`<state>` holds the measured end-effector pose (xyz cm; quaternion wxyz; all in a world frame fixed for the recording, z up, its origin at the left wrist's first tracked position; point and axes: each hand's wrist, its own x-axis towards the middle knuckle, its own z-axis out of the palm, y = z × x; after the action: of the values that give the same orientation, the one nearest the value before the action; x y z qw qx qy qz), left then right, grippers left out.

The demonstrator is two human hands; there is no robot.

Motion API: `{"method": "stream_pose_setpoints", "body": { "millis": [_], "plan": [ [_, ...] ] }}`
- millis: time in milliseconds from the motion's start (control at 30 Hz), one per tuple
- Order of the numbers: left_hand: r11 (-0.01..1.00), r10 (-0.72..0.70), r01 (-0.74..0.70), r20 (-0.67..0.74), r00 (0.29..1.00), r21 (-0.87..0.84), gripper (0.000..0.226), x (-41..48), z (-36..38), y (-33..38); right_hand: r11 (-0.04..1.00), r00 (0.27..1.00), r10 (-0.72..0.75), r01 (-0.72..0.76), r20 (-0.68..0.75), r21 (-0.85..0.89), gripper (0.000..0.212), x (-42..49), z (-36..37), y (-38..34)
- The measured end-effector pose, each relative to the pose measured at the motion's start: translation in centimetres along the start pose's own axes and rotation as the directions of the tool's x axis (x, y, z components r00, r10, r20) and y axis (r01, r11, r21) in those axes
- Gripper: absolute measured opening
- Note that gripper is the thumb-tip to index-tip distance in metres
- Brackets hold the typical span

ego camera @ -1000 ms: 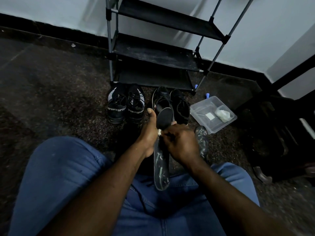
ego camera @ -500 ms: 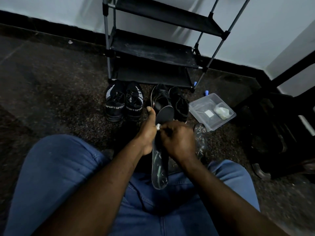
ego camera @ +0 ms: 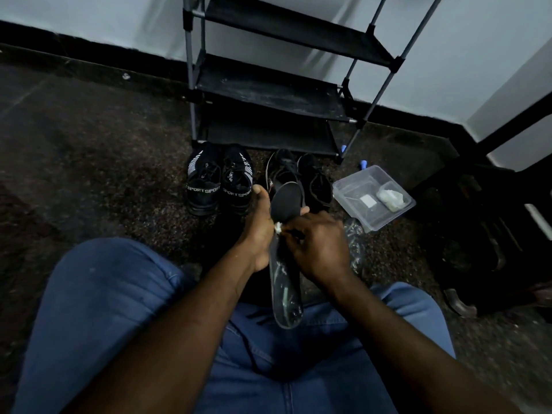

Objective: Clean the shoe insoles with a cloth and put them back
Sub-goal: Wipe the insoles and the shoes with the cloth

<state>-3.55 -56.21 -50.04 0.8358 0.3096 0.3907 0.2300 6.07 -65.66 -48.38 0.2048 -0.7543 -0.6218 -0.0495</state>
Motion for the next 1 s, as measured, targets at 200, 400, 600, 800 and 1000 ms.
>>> {"method": "stream_pose_setpoints", "body": {
  "millis": [200,400,600,800,1000],
  "plan": [
    [0.999,0.035,-0.036,0.117,0.993,0.005,0.097,-0.3,0.2,-0.5,0.989,0.993,0.086,-0.095,-0.076,-0.116,0.016,2.7,-1.2,2.6],
    [0.998,0.039,-0.047,0.186,0.982,0.044,0.101,-0.3,0.2,-0.8,0.983,0.983,0.14,-0.153,-0.118,-0.103,0.012,3.7,-1.7,2.8],
    [0.999,0.02,-0.025,0.105,0.994,0.044,0.104,0.4,-0.1,-0.9,0.995,0.995,0.09,-0.092,-0.035,-0.042,0.019,0.7,-0.4,1.5],
    [0.996,-0.002,-0.004,0.064,0.998,0.092,0.106,0.0,-0.2,-0.8,0.969,0.988,0.156,-0.153,-0.005,0.192,0.016,-0.4,0.7,-0.7],
    [0.993,0.044,-0.048,0.034,0.998,0.106,0.095,-0.6,0.1,-0.9,0.931,0.978,0.198,-0.166,-0.068,0.325,0.008,-0.3,0.3,-1.4]
  ]
}}
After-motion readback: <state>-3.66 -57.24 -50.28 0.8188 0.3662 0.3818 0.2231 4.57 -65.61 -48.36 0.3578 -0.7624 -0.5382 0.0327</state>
